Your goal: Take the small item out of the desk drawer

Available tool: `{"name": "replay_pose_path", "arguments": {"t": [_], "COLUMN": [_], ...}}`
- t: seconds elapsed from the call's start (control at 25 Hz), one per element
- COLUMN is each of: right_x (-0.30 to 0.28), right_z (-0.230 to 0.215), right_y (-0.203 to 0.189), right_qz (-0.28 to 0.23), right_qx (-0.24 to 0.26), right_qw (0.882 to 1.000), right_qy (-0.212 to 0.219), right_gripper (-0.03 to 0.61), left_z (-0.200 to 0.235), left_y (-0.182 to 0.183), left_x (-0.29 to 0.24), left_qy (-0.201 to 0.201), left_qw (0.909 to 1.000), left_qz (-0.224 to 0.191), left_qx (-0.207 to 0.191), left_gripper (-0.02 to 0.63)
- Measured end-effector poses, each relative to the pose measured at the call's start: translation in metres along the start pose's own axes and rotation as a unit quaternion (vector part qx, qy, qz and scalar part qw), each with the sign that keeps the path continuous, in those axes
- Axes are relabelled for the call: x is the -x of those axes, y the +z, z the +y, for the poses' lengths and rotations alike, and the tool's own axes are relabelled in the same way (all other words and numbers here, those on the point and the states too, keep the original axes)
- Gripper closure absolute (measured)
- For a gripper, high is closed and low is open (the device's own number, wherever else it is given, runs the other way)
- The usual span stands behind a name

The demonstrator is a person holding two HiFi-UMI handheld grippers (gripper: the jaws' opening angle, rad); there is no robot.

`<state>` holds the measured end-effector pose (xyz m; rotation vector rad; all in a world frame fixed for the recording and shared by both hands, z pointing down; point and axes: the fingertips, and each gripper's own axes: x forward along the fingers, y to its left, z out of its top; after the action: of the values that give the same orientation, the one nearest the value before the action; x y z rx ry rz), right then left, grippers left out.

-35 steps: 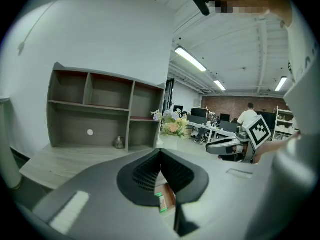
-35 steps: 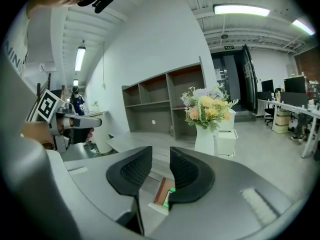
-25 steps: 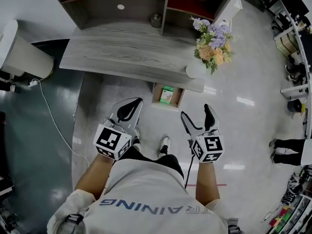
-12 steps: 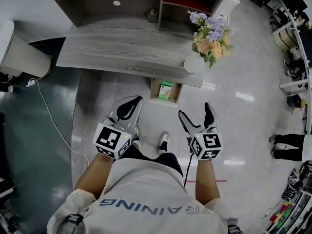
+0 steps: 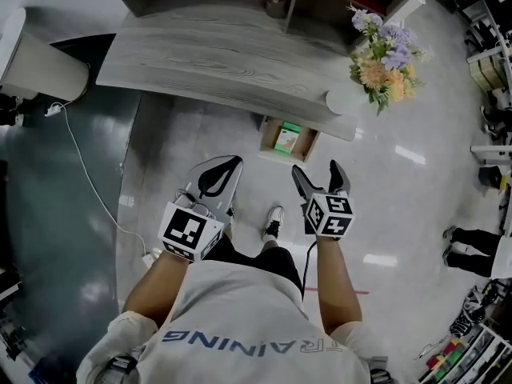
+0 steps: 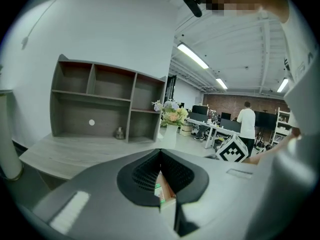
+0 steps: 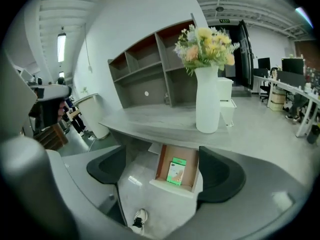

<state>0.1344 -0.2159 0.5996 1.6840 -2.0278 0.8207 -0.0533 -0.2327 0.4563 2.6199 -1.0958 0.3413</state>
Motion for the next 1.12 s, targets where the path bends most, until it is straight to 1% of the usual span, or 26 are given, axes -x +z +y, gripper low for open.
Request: {"name": "replay_pose_path", "arguments": {"t": [0.16, 0.32, 0.44, 0.64, 0.76, 0.8, 1.12], "right_x": [-0.049, -0.092, -0.123, -0.169, -0.193, -0.2, -0.244], "right_z": [-0.002, -0.012, -0.023, -0.034, -0.039, -0.04, -0.062], "right_y": [-0.027, -0.057, -0.077, -0.104, -0.12, -0.126, -0.162], "right_qz": [0.034, 0.067, 0.088, 0.119, 0.133, 0.138, 0.178], "right_qx": [-0.024, -0.041, -0.057, -0.072, -0.081, -0.084, -0.101], "right_qw": [0.999, 0.996, 0.994, 0.988, 0.985, 0.984, 0.973], "right_qy": [-0.007, -0.03, -0.045, -0.067, -0.077, -0.08, -0.109], "right_gripper": [0.107, 0.106, 0.106, 0.106, 0.106, 0.107, 0.107], "left_z": [0.008, 0.017, 0.027, 0.043, 0.049, 0.052, 0.07], "left_y": [-0.009, -0.025, -0.041, -0.059, -0.07, -0.074, -0.089], "left_x": [-0.008, -0.013, -0.018, -0.024, -0.022, -0.022, -0.033], "left_qy": [-0.001, -0.003, 0.001, 0.005, 0.007, 0.008, 0.01], "left_qw": [0.9999, 0.9994, 0.9993, 0.9983, 0.9958, 0.9953, 0.9934], "left_qz": [0.01, 0.028, 0.028, 0.04, 0.071, 0.076, 0.095], "left_qx": [0.003, 0.019, 0.024, 0.041, 0.058, 0.06, 0.063], "left_gripper": [0.615, 0.615, 0.615, 0.615, 0.615, 0.615, 0.615]}}
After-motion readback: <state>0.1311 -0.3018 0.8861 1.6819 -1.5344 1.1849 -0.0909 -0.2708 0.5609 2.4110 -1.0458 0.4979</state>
